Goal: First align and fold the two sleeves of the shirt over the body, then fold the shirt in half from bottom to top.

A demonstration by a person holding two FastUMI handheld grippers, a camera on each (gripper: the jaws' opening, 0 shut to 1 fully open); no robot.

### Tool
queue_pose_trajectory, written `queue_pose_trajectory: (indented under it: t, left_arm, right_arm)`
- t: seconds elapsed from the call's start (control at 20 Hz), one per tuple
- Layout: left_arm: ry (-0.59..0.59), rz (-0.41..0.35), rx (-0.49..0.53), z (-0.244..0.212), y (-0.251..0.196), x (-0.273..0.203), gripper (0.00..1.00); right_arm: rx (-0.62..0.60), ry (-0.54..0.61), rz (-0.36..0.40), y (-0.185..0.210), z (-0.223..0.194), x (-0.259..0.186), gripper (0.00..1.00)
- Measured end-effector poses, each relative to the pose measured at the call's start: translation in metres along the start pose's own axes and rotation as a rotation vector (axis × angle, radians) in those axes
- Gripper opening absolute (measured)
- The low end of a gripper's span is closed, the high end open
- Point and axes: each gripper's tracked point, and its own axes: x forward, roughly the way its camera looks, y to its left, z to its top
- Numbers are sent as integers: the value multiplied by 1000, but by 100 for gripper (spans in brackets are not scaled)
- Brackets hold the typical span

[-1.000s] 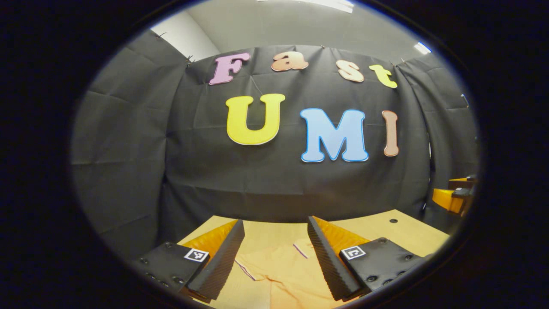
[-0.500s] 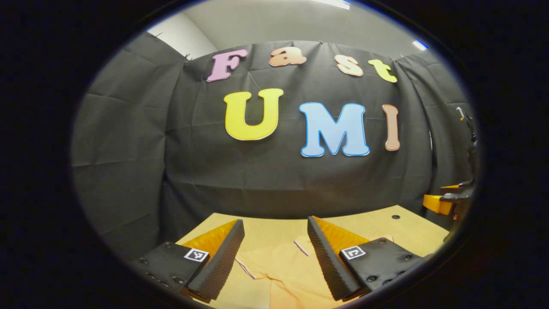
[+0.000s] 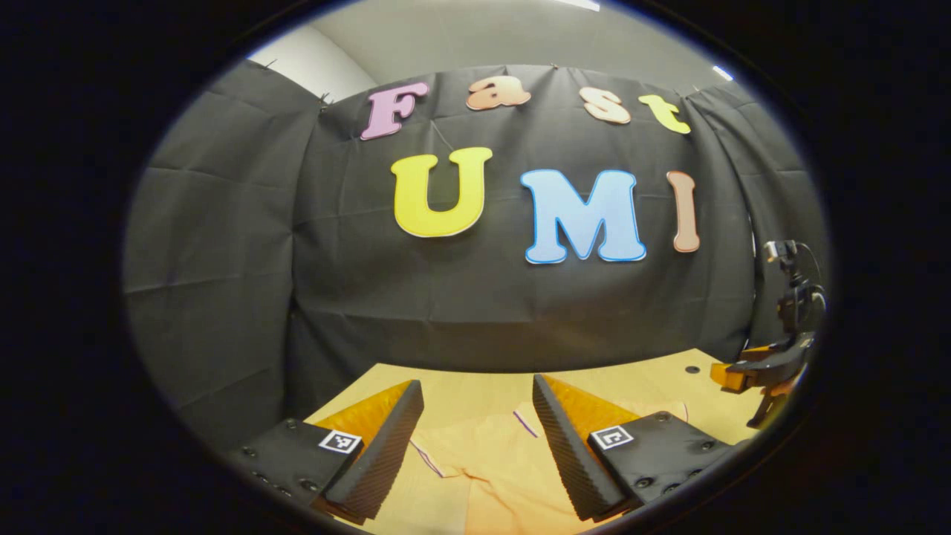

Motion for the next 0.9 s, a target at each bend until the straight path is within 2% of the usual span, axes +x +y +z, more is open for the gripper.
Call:
queue_pose_trajectory:
  t: [0.45, 0.65, 0.9]
  left_arm:
    - [0, 37, 9, -3, 4, -2, 96]
    - [1, 44, 4, -12, 8, -18, 96]
    - [19, 51, 8, -15, 7, -16, 96]
  right_arm:
    - [-12, 146, 4, 4, -49, 65, 98]
    - [26, 227, 1, 1, -74, 90, 99]
    - [91, 354, -17, -5, -111, 116, 98]
